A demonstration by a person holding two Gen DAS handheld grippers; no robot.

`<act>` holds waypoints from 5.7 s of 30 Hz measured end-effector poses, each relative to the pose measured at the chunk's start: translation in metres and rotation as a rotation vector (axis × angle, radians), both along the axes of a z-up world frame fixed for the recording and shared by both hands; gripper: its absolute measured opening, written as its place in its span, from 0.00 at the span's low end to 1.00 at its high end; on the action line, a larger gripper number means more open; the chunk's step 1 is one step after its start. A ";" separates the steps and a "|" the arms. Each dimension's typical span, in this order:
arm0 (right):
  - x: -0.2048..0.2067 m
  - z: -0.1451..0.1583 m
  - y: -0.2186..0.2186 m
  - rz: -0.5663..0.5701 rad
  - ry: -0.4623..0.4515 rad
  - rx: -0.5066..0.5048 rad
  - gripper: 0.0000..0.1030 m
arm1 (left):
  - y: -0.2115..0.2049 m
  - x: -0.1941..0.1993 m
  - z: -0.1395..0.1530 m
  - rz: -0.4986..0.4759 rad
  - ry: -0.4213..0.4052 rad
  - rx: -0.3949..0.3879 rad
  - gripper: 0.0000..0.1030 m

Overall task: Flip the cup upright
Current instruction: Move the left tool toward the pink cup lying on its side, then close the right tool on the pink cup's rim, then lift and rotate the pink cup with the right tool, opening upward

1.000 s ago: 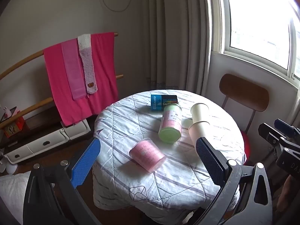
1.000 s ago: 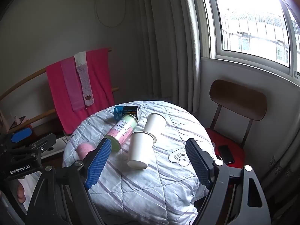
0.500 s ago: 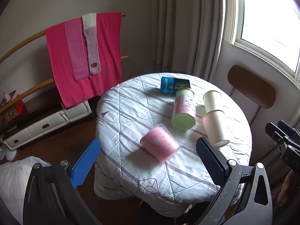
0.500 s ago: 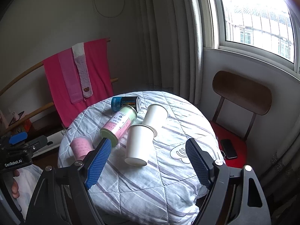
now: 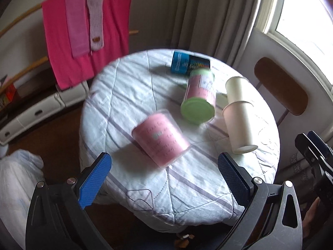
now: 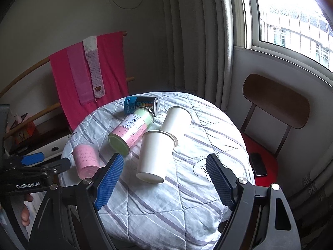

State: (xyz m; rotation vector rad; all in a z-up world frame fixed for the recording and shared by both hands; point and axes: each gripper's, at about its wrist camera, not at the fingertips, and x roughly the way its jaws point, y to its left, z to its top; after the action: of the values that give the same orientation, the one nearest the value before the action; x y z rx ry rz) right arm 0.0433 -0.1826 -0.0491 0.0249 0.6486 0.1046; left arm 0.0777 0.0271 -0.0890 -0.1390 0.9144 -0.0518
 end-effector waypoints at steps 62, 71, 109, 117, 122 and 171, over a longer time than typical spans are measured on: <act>0.077 -0.045 0.043 0.079 0.152 0.000 0.80 | 0.002 0.122 -0.058 -0.254 0.062 0.332 0.73; 0.091 -0.051 0.055 0.069 0.169 -0.012 0.80 | 0.006 0.121 -0.056 -0.246 0.032 0.347 0.74; 0.129 -0.055 0.141 0.179 0.395 0.307 0.80 | 0.086 0.069 -0.027 -0.174 -0.082 0.216 0.94; 0.158 -0.070 0.167 0.217 0.510 0.341 0.80 | 0.088 0.076 -0.039 -0.212 -0.048 0.198 0.94; 0.167 -0.076 0.173 0.218 0.538 0.344 0.68 | 0.090 0.077 -0.042 -0.227 -0.036 0.185 0.94; 0.190 -0.078 0.190 0.199 0.310 0.347 0.64 | 0.132 0.131 -0.072 -0.119 0.047 0.071 0.94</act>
State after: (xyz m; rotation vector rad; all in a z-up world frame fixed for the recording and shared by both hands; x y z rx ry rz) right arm 0.2337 0.0073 -0.1269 0.3166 0.9357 0.4104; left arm 0.2087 0.1594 -0.1608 -0.0194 0.9699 -0.1264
